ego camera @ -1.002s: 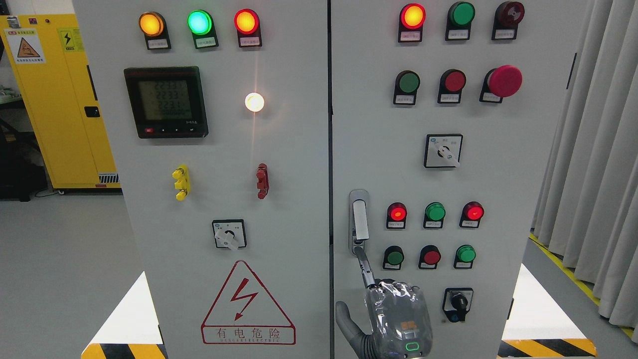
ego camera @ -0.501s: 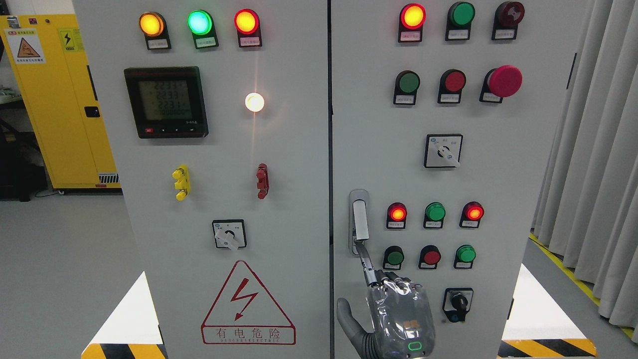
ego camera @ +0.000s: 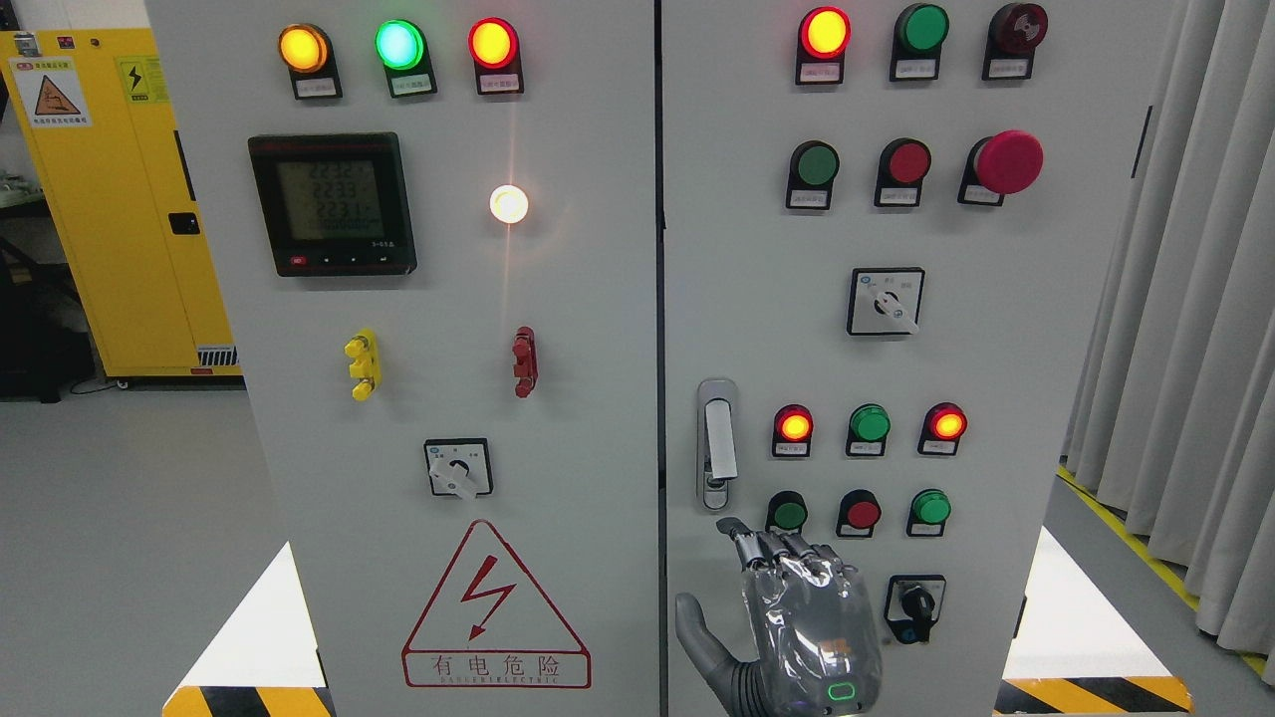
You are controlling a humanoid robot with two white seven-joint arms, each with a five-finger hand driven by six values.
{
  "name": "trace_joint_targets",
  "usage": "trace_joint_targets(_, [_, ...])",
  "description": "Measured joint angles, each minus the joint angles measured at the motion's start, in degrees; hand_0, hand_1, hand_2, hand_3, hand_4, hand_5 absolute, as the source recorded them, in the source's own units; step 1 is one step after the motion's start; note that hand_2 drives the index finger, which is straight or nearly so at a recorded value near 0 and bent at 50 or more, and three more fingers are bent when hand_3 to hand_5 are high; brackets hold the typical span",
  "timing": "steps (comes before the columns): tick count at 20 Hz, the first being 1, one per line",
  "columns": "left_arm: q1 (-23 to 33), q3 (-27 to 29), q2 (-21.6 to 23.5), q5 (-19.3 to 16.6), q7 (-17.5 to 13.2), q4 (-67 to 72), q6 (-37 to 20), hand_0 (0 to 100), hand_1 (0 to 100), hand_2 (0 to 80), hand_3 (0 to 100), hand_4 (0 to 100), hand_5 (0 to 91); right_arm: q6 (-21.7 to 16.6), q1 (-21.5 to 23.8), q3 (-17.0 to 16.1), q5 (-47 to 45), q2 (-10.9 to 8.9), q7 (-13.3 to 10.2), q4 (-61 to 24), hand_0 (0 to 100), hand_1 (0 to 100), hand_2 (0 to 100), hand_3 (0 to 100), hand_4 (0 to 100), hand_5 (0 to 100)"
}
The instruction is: Release door handle
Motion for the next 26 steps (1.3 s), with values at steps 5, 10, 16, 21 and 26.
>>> trace_joint_targets(5, [0.00, 0.00, 0.00, 0.00, 0.00, 0.00, 0.00, 12, 56, 0.0, 0, 0, 0.0, 0.13, -0.48, -0.06, -0.91, 0.00, 0.53, -0.41, 30, 14, 91, 100, 99, 98])
trace_joint_targets(10, [0.00, 0.00, 0.00, 0.00, 0.00, 0.00, 0.00, 12, 56, 0.0, 0, 0, 0.0, 0.75, -2.07, -0.12, -1.45, -0.02, 1.13, -0.44, 29, 9, 95, 100, 100, 99])
trace_joint_targets(16, [0.00, 0.00, 0.00, 0.00, 0.00, 0.00, 0.00, 12, 56, 0.0, 0, 0, 0.0, 2.96, -5.40, -0.15, -1.49, -0.05, 1.27, 0.57, 28, 11, 98, 100, 100, 99])
trace_joint_targets(21, [0.00, 0.00, 0.00, 0.00, 0.00, 0.00, 0.00, 12, 56, 0.0, 0, 0, 0.0, 4.38, -7.74, -0.22, -0.98, -0.05, 1.31, 1.45, 28, 22, 99, 100, 100, 99])
trace_joint_targets(26, [0.00, 0.00, 0.00, 0.00, 0.00, 0.00, 0.00, 12, 56, 0.0, 0, 0, 0.0, 4.63, -9.84, -0.29, -0.17, -0.08, 1.33, 2.31, 27, 25, 99, 100, 100, 99])
